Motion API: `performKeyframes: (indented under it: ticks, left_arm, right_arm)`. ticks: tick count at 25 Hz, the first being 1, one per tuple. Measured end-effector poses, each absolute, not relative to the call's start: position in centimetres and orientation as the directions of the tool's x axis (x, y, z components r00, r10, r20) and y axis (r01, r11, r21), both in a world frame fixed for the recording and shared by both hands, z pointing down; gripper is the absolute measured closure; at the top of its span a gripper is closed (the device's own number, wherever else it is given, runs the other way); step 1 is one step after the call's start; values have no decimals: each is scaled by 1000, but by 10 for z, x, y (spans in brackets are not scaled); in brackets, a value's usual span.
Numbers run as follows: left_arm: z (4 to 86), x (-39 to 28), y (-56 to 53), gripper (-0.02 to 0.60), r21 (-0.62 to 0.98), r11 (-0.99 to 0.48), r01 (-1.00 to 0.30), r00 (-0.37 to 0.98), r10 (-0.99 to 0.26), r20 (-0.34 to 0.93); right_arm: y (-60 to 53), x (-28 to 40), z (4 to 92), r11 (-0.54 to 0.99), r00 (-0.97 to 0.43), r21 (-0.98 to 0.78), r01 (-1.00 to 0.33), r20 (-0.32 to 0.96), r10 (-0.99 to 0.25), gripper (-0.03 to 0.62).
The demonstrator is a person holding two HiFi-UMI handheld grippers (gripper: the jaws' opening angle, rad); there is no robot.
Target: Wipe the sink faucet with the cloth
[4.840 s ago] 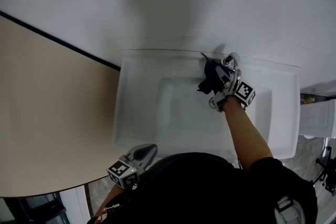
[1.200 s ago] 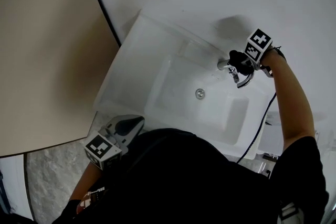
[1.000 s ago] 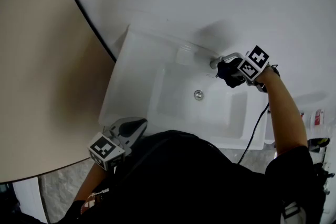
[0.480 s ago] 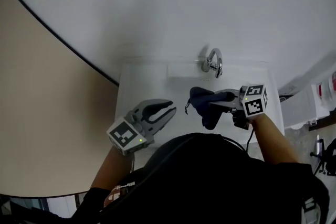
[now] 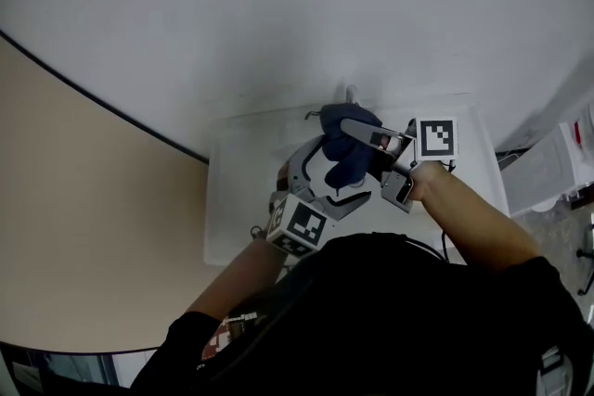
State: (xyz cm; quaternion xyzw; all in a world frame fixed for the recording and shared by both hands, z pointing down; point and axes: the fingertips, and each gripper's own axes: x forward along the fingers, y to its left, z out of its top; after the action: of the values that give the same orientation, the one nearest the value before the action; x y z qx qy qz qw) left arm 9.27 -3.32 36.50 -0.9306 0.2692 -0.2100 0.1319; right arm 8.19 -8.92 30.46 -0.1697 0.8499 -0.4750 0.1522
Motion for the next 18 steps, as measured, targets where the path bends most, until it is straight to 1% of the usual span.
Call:
performKeyframes:
  ticks: [2,5,7,10,11,13,16,18]
  left_arm:
    - [353,86,-45,20,-380,-780,-498,734,-612,295]
    - [347,77,-49,-9,-453,-761,-464,720,-622,307]
    - [345,70,-47,-9,-496,-757,-424,727,-612,312]
    - [337,57,-48,-8,-512,-757,-406,740,-601,302]
    - [336,53,-48,-8,-510,-766,-392,751,-587,304]
    - [338,51,-41,-8,-523,-789,-324,779,-536,326]
    - [349,59,-20,-6,-535,-824,-189,820,-432,376]
    - [360,66,-6,-5,-511,-850,-126,836,-369,407]
  right_arm:
    - [-85,73,292,496,-887,-863,-97,-151,-436,522]
    - [-73,61,293,492,-901,-867,-74,-154,-406,522]
    - [-63,51,299,508,-934,-858,-77,-116,-338,522]
    - [-46,37,318,525,-974,-844,-110,-15,-228,520]
    - [-41,34,325,521,-980,-846,-114,8,-201,520]
    - [-30,28,333,505,-990,-859,-91,23,-139,520]
    - [-12,15,331,487,-999,-873,-30,10,-43,520]
    - [-3,8,327,488,-1000,-873,10,-1,19,520]
